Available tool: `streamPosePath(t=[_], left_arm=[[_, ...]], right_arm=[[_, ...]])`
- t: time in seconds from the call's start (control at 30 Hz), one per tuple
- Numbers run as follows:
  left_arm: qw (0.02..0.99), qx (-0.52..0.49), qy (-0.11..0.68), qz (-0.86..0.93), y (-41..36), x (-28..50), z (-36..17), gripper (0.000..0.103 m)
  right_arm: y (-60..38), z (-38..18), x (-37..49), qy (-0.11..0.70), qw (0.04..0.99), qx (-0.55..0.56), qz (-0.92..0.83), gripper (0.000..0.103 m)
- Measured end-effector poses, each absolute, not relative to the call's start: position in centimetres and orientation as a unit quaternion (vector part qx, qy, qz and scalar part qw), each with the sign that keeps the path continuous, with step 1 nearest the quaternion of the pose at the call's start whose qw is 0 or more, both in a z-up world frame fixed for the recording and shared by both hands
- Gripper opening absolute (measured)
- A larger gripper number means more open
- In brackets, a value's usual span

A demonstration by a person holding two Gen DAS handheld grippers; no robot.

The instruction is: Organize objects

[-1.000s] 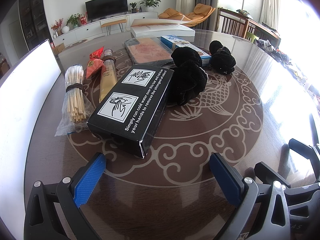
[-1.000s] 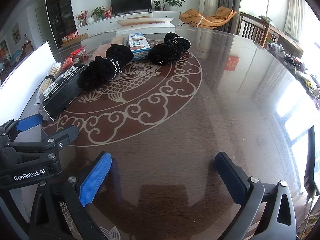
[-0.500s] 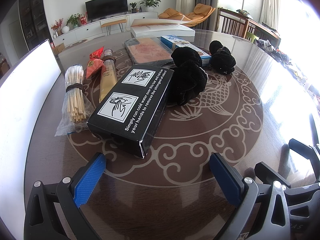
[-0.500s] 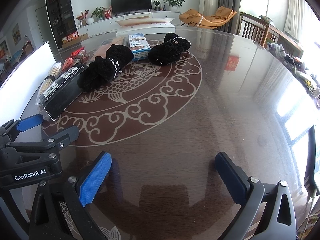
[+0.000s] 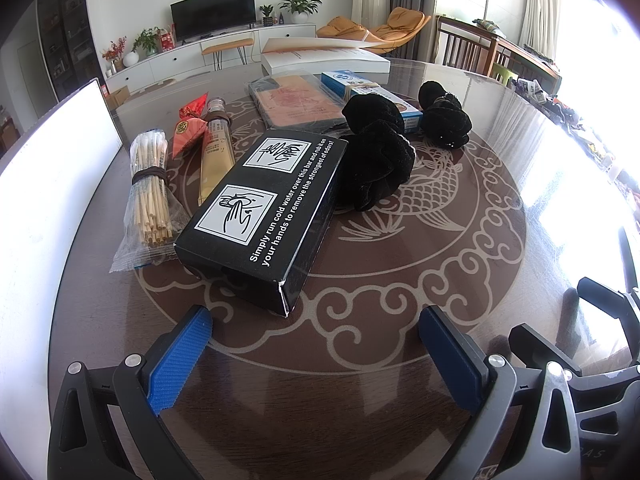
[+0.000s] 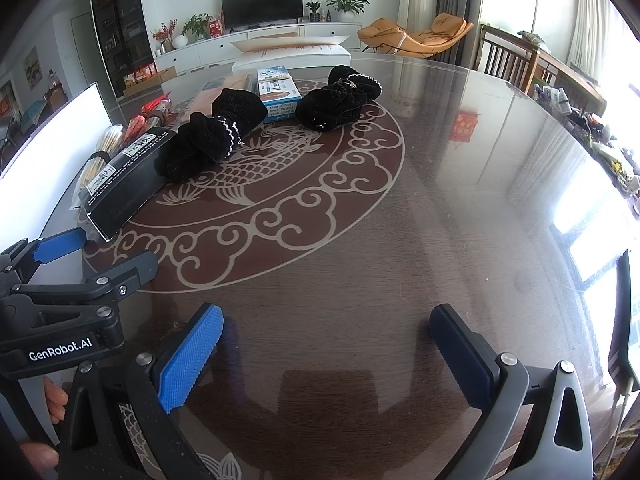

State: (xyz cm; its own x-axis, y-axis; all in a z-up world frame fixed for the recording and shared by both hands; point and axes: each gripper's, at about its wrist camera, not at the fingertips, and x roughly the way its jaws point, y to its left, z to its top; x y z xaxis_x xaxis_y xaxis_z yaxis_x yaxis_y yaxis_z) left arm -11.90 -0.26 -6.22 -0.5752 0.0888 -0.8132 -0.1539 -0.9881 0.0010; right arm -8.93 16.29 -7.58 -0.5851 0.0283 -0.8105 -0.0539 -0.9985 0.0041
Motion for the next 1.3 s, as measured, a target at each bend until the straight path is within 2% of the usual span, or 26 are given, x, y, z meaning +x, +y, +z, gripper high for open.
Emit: streamPosePath(t=[1.3], left_arm=[[0.061,-0.456,0.033,0.887,-0.28,-11.7,-6.23,0.103]], right_arm=[[16.26,-7.55,-8.87,0.014,0.024,-0.455,0.89,0.103]])
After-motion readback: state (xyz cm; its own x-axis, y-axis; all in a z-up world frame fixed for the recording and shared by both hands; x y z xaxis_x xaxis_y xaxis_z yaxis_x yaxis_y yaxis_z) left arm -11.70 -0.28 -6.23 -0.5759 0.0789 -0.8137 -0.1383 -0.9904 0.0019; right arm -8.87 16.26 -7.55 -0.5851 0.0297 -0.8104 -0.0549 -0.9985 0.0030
